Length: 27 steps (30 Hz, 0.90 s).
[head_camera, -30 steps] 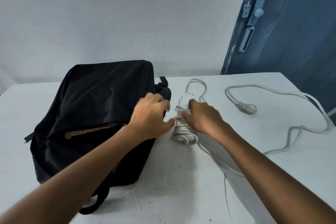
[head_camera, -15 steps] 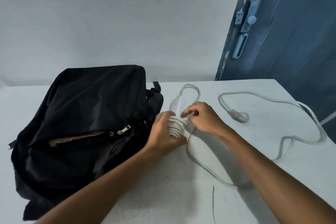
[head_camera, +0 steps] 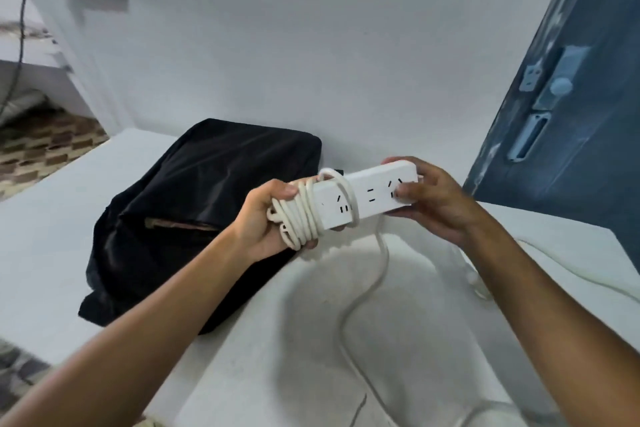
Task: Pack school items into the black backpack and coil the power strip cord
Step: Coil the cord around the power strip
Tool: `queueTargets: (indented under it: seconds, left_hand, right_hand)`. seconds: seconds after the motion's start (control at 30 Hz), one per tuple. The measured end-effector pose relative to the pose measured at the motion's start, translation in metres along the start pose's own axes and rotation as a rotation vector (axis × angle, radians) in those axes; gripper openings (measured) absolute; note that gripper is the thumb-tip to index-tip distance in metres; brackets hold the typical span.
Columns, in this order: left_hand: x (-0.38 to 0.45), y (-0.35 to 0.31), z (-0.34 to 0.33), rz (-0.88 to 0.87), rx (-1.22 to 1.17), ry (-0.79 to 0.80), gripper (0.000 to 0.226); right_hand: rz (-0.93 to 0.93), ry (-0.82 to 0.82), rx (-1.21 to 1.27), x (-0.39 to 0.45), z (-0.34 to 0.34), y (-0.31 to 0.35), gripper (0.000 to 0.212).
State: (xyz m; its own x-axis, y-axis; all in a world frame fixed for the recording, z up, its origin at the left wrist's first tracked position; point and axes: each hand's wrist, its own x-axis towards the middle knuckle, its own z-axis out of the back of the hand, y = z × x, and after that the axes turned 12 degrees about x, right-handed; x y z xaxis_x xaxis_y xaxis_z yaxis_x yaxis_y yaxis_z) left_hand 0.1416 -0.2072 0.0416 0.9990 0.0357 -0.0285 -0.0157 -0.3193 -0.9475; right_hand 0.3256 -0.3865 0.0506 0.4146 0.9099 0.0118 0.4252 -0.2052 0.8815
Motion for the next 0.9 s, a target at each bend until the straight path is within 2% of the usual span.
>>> queueTargets:
  seconds: [0.07,0.13,0.23,0.33,0.47,0.6,0.7,0.77,0.83,0.9]
  left_hand:
    - [0.0,-0.005,-0.002,-0.007,-0.056,-0.023,0.058]
    - [0.002,-0.009,-0.003,-0.009,-0.079,-0.064,0.062]
    - [0.005,-0.011,-0.005,-0.005,-0.075,-0.082,0.066]
    - [0.011,-0.018,-0.009,0.01,-0.032,-0.1,0.063]
    - [0.015,-0.031,-0.01,0.065,0.036,-0.231,0.046]
    - [0.018,-0.042,-0.017,0.111,0.131,-0.326,0.044]
    - [0.022,-0.042,-0.026,0.027,0.229,-0.597,0.042]
    - [0.026,-0.038,-0.028,-0.07,0.37,-0.813,0.05]
    - [0.031,-0.035,-0.029,-0.173,0.443,-0.93,0.065]
    - [0.035,-0.034,-0.031,-0.236,0.455,-1.041,0.062]
  right_hand:
    - [0.0,0.012,0.215,-0.001,-0.005,-0.017,0.064]
    - [0.048,-0.034,0.309,-0.002,-0.018,-0.032,0.064]
    - [0.125,-0.132,0.255,-0.003,-0.043,-0.047,0.058]
    - [0.067,-0.162,0.24,-0.003,-0.067,-0.045,0.065]
    - [0.038,-0.206,0.192,-0.001,-0.075,-0.037,0.051]
    - [-0.003,-0.218,0.229,0.004,-0.076,-0.037,0.038]
    - [-0.046,-0.252,0.317,0.009,-0.076,-0.035,0.029]
    - [-0.075,-0.252,0.347,0.01,-0.079,-0.034,0.029]
    - [-0.071,-0.255,0.329,0.011,-0.083,-0.036,0.034]
    - [-0.051,-0.273,0.291,0.011,-0.088,-0.037,0.034]
